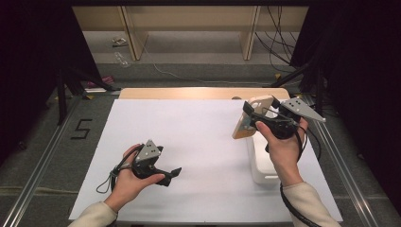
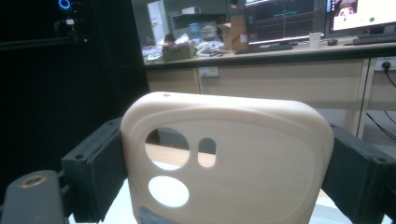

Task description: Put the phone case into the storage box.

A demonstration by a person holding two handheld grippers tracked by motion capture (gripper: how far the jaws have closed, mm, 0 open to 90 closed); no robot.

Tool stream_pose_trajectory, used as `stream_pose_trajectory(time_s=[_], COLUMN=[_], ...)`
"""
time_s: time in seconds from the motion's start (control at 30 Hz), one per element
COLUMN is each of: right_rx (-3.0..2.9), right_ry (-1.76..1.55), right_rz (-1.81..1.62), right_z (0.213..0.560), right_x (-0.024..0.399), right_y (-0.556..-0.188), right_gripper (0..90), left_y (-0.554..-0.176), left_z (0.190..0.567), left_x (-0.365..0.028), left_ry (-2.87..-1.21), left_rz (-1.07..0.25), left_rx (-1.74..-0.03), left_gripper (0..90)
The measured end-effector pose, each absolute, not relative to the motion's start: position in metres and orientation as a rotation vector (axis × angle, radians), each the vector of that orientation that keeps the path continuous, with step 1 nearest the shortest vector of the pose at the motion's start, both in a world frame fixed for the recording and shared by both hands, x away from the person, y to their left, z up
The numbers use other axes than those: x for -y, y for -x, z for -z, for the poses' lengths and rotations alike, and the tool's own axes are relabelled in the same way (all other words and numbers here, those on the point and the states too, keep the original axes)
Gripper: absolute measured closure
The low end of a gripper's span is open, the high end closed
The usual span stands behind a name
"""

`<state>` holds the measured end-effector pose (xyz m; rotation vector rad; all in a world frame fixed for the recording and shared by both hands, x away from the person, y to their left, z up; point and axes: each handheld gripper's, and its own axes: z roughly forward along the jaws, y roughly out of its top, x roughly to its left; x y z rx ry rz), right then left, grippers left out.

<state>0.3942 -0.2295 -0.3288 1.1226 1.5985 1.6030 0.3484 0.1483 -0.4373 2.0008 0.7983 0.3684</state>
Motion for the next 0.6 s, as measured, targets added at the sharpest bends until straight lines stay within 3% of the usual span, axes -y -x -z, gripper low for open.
stream_pose_trajectory(time_s=[0.6], right_rx=[-1.569], right_ry=[-1.137], right_rz=[-1.59], right_z=[0.3262], right_x=[0.2387], right_y=[-0.3951], right_gripper=[12.0], left_y=[-0.3485], left_z=[0.4372], left_x=[-0.1484], left_ry=[-2.0], left_rz=[-0.369], left_rx=[-0.799], left_gripper=[0.0])
